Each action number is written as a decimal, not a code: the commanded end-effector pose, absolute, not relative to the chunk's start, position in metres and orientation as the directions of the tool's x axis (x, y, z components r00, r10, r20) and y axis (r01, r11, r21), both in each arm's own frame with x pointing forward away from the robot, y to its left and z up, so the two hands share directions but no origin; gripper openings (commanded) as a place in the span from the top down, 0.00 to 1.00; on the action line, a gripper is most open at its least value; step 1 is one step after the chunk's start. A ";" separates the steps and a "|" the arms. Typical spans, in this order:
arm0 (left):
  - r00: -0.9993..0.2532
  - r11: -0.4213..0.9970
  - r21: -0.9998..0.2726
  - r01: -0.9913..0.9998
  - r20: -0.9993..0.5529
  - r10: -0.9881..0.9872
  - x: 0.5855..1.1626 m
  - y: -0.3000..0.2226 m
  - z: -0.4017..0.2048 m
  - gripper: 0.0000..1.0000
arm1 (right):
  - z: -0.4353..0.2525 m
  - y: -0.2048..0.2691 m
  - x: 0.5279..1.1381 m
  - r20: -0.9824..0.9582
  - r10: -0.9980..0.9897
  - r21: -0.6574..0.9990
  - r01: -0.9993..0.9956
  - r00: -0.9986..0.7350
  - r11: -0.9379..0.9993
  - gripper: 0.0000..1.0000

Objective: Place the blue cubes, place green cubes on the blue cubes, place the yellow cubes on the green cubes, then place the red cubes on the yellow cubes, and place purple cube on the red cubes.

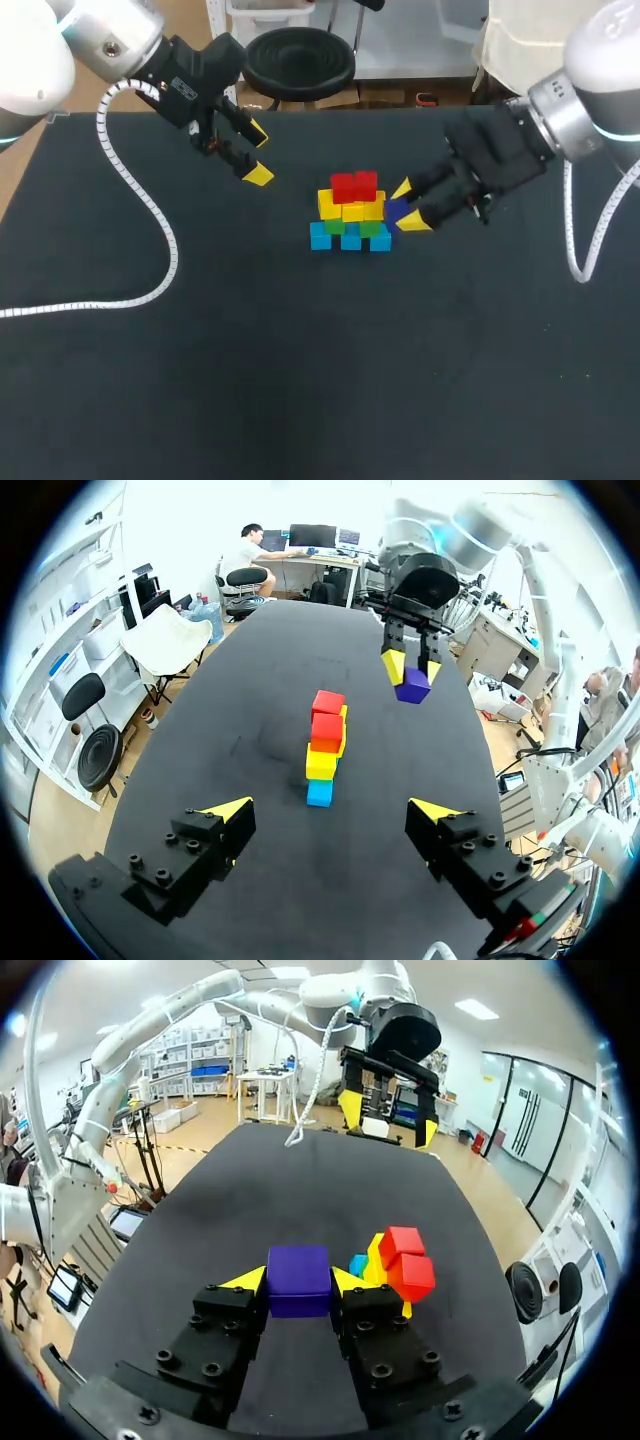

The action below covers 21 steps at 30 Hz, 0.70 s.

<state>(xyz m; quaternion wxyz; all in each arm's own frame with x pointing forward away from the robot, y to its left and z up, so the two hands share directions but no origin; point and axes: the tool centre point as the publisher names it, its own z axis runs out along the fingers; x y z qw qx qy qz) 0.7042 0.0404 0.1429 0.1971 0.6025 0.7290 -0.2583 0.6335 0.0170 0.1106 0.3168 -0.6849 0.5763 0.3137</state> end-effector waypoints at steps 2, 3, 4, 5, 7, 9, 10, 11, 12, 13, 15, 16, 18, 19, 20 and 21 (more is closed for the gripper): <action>-0.198 0.143 -0.139 0.980 -0.596 0.778 0.704 0.040 0.143 0.00 | 0.111 0.017 0.633 -0.793 -0.593 -0.074 -0.988 0.139 -0.132 1.00; -0.198 0.143 -0.139 0.980 -0.596 0.778 0.704 0.040 0.143 0.00 | 0.111 0.017 0.633 -0.793 -0.593 -0.074 -0.988 0.139 -0.132 1.00; -0.198 0.143 -0.139 0.980 -0.596 0.778 0.704 0.040 0.143 0.00 | 0.111 0.017 0.633 -0.793 -0.593 -0.074 -0.988 0.139 -0.132 1.00; -0.198 0.143 -0.139 0.980 -0.596 0.778 0.704 0.040 0.143 0.00 | 0.111 0.017 0.633 -0.793 -0.593 -0.074 -0.988 0.139 -0.132 1.00; -0.198 0.143 -0.139 0.980 -0.596 0.778 0.704 0.040 0.143 0.00 | 0.111 0.017 0.633 -0.793 -0.593 -0.074 -0.988 0.139 -0.132 1.00; -0.198 0.143 -0.139 0.980 -0.596 0.778 0.704 0.040 0.143 0.00 | 0.111 0.017 0.633 -0.793 -0.593 -0.074 -0.988 0.139 -0.132 1.00; -0.198 0.143 -0.139 0.980 -0.596 0.778 0.704 0.040 0.143 0.00 | 0.111 0.017 0.633 -0.793 -0.593 -0.074 -0.988 0.139 -0.132 1.00; -0.198 0.143 -0.139 0.980 -0.596 0.778 0.704 0.040 0.143 0.00 | 0.114 0.016 0.634 -0.787 -0.599 -0.079 -0.987 0.148 -0.139 1.00; -0.198 0.143 -0.139 0.980 -0.596 0.778 0.704 0.040 0.143 0.00 | 0.118 0.015 0.635 -0.783 -0.604 -0.084 -0.987 0.151 -0.138 1.00; -0.198 0.143 -0.139 0.980 -0.596 0.778 0.704 0.040 0.143 0.00 | 0.120 0.014 0.637 -0.781 -0.606 -0.086 -0.987 0.153 -0.137 1.00; -0.198 0.143 -0.139 0.980 -0.596 0.778 0.704 0.040 0.143 0.00 | 0.123 0.014 0.640 -0.759 -0.634 -0.085 -0.988 0.148 -0.128 1.00; -0.198 0.143 -0.139 0.980 -0.596 0.778 0.704 0.040 0.143 0.00 | 0.124 0.013 0.643 -0.753 -0.643 -0.083 -0.989 0.143 -0.124 1.00; -0.198 0.143 -0.139 0.980 -0.596 0.778 0.704 0.040 0.143 0.00 | 0.126 0.014 0.650 -0.743 -0.658 -0.073 -0.992 0.125 -0.105 1.00; -0.198 0.143 -0.139 0.980 -0.596 0.778 0.704 0.040 0.143 0.00 | 0.126 0.014 0.653 -0.740 -0.662 -0.070 -0.992 0.120 -0.101 1.00; -0.198 0.143 -0.139 0.980 -0.596 0.778 0.704 0.040 0.143 0.00 | 0.128 0.015 0.657 -0.738 -0.664 -0.069 -0.993 0.115 -0.095 1.00; -0.198 0.143 -0.139 0.980 -0.596 0.778 0.704 0.040 0.143 0.00 | 0.129 0.017 0.661 -0.735 -0.669 -0.067 -0.994 0.107 -0.086 1.00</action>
